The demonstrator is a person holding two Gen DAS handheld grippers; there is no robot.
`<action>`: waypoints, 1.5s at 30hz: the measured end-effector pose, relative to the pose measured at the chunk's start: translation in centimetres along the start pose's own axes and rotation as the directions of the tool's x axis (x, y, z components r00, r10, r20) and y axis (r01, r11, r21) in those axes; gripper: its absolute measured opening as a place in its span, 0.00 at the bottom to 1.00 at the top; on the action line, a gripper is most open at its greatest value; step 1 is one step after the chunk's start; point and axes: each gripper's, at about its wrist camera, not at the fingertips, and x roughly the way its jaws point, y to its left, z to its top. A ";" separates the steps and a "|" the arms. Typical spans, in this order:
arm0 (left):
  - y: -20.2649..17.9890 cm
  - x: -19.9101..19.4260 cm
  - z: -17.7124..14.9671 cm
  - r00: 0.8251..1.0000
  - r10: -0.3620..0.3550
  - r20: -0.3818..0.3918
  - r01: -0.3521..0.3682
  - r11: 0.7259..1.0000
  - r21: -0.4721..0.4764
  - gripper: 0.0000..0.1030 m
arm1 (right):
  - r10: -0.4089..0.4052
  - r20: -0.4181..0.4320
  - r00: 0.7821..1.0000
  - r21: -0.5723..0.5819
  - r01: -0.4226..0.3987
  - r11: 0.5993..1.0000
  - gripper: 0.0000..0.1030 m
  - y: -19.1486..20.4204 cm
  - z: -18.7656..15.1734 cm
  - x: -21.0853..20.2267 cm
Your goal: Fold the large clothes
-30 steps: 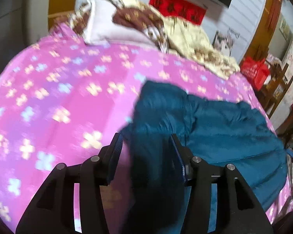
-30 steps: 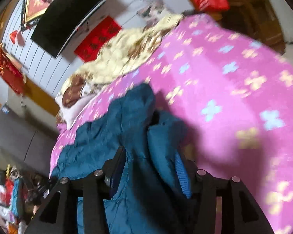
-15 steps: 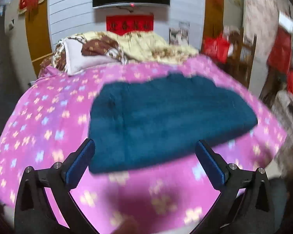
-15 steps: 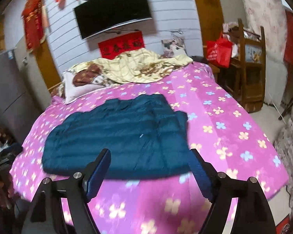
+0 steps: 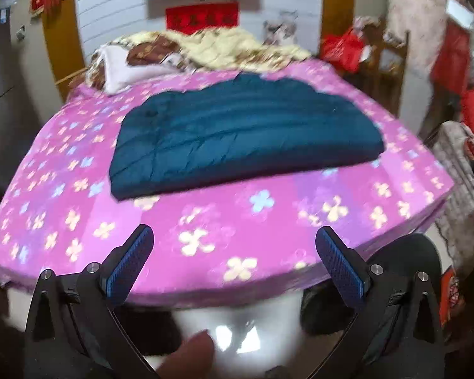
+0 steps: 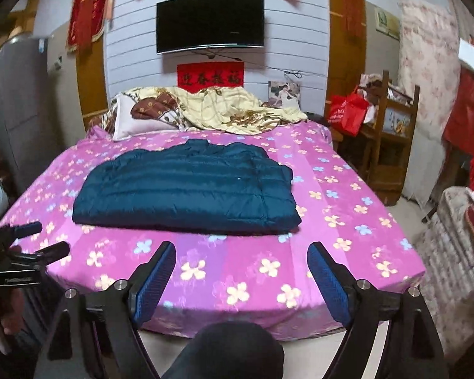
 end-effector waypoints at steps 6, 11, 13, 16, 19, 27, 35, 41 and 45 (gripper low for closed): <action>-0.1 -0.9 -0.3 0.999 0.032 0.010 -0.032 0.998 -0.048 1.00 | -0.021 0.027 0.999 -0.007 0.021 1.000 0.82 0.1 0.0 -1.4; 0.4 -1.1 -0.3 1.000 0.024 0.010 -0.023 0.998 -0.052 1.00 | -0.023 0.019 1.000 -0.006 0.023 1.000 0.82 0.6 -0.1 -1.0; 0.5 -1.1 -0.3 1.000 0.016 0.009 -0.016 0.999 -0.049 1.00 | -0.013 0.017 1.000 -0.002 0.013 1.000 0.82 0.8 -0.2 -0.7; 0.6 -1.1 -0.3 1.000 0.004 0.009 -0.003 0.999 -0.049 1.00 | -0.009 0.013 1.000 0.002 0.009 1.000 0.82 1.1 0.0 -0.3; 0.7 -0.9 -0.3 1.000 -0.005 0.005 0.005 0.999 -0.052 1.00 | -0.002 0.014 1.000 0.004 0.002 1.000 0.82 1.3 0.0 -0.2; 1.0 -0.7 -0.5 1.000 -0.008 -0.001 0.008 0.998 -0.063 1.00 | -0.005 0.016 1.000 0.002 0.005 1.000 0.82 1.6 0.2 -0.1; 0.9 -0.7 -0.5 1.000 -0.008 -0.004 0.008 0.998 -0.057 1.00 | -0.005 0.014 1.000 0.004 0.005 1.000 0.82 1.6 0.2 0.1; 0.8 -0.6 -0.6 1.000 -0.007 -0.004 0.007 0.999 -0.053 1.00 | 0.002 0.014 1.000 0.003 -0.002 1.000 0.82 1.7 -0.1 0.2; 0.7 -0.7 -0.6 1.000 -0.019 -0.004 0.019 0.998 -0.052 1.00 | 0.005 0.009 1.000 0.013 -0.005 1.000 0.82 1.7 -0.3 0.3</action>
